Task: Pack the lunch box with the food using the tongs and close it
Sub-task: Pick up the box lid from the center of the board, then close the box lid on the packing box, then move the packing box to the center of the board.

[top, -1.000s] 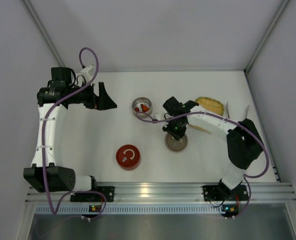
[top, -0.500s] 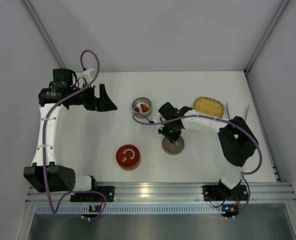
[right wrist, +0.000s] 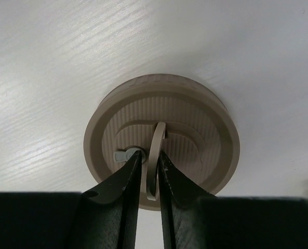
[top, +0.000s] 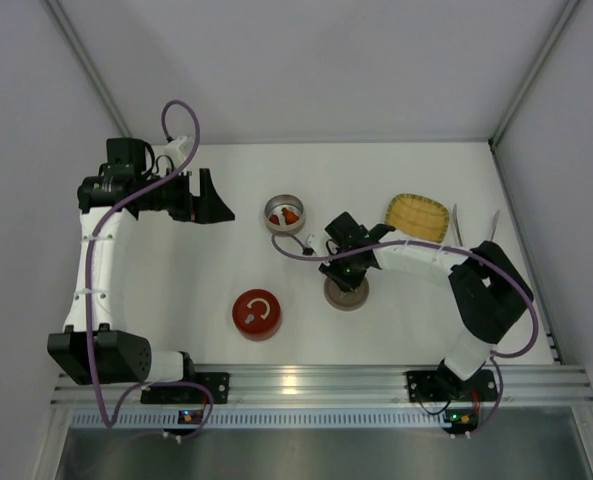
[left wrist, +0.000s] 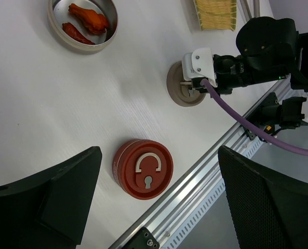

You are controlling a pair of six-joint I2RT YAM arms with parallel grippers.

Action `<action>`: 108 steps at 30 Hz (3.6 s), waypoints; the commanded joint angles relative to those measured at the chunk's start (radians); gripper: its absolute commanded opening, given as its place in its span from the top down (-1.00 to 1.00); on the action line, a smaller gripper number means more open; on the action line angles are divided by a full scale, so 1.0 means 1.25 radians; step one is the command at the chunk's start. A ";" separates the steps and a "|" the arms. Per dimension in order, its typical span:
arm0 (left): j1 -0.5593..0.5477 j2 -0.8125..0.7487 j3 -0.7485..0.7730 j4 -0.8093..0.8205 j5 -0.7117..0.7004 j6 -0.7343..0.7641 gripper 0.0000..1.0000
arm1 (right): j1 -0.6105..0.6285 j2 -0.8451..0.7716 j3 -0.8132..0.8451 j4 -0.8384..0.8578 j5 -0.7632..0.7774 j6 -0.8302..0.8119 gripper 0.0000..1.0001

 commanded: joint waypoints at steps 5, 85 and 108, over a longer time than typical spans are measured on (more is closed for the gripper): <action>0.002 -0.004 -0.014 0.011 0.022 -0.002 -0.96 | 0.015 -0.050 -0.047 0.047 0.001 -0.010 0.62; 0.288 0.015 -0.181 -0.013 0.289 0.208 -0.97 | -0.055 0.623 1.003 -0.274 -0.137 -0.363 1.00; 0.292 -0.096 -0.189 -0.083 0.297 0.244 -0.97 | 0.090 -0.066 0.046 -0.140 -0.104 -0.264 1.00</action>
